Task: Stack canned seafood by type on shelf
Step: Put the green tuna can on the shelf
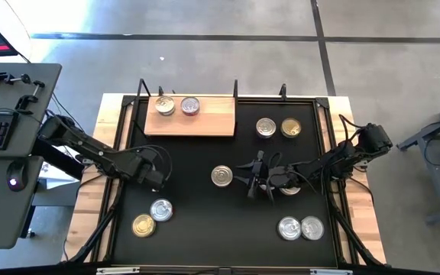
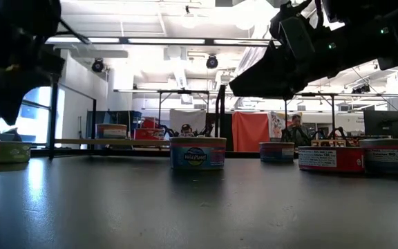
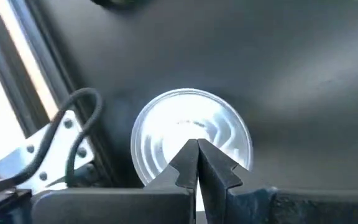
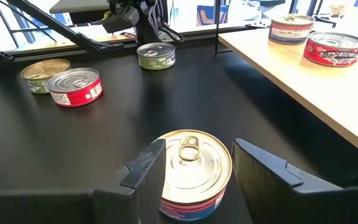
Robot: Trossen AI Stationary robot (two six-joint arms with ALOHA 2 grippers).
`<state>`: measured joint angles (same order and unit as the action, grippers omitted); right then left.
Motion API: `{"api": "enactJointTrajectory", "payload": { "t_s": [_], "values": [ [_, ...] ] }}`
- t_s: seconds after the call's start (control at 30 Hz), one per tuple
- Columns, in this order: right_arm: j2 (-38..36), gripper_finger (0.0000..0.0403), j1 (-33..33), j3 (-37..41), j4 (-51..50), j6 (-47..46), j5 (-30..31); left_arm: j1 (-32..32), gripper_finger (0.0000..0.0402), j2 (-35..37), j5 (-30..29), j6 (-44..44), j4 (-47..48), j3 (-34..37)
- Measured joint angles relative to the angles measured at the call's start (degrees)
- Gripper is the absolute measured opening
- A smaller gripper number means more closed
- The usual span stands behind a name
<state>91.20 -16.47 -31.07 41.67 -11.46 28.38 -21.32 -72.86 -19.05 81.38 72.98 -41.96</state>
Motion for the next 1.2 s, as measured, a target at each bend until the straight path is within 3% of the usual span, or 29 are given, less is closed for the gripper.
{"api": "enactJointTrajectory", "payload": {
  "t_s": [0.27, 0.47, 0.7, 0.87, 0.97, 1.2],
  "values": [
    [0.0, 0.0177, 0.0, 0.0, -0.3, -0.3, 0.0, 3.6, 0.0, -2.4, -0.4, -3.7, -3.1, 1.5],
    [0.0, 0.0177, 0.0, 0.0, -0.3, -0.5, -2.5, 6.0, 0.0, -5.4, 1.5, -9.6, -12.2, 3.2],
    [0.0, 0.0177, 0.0, 0.0, -0.3, -1.3, -3.7, 5.1, 0.0, -7.5, -4.2, -20.0, -22.1, 0.4],
    [0.0, 0.0177, 0.0, 0.0, -0.6, -1.3, -3.7, 1.8, 0.0, -6.1, -10.4, -35.5, -33.5, -3.2],
    [0.0, 0.0177, 0.0, 0.0, -0.9, -1.5, -3.7, 0.1, 0.0004, -5.5, -14.9, -40.5, -40.0, -3.8],
    [0.0, 0.0177, 0.0, 0.0, -1.8, -1.6, -3.7, -1.6, 0.0068, -5.3, -16.8, -42.5, -41.0, -1.8]
  ]
}}
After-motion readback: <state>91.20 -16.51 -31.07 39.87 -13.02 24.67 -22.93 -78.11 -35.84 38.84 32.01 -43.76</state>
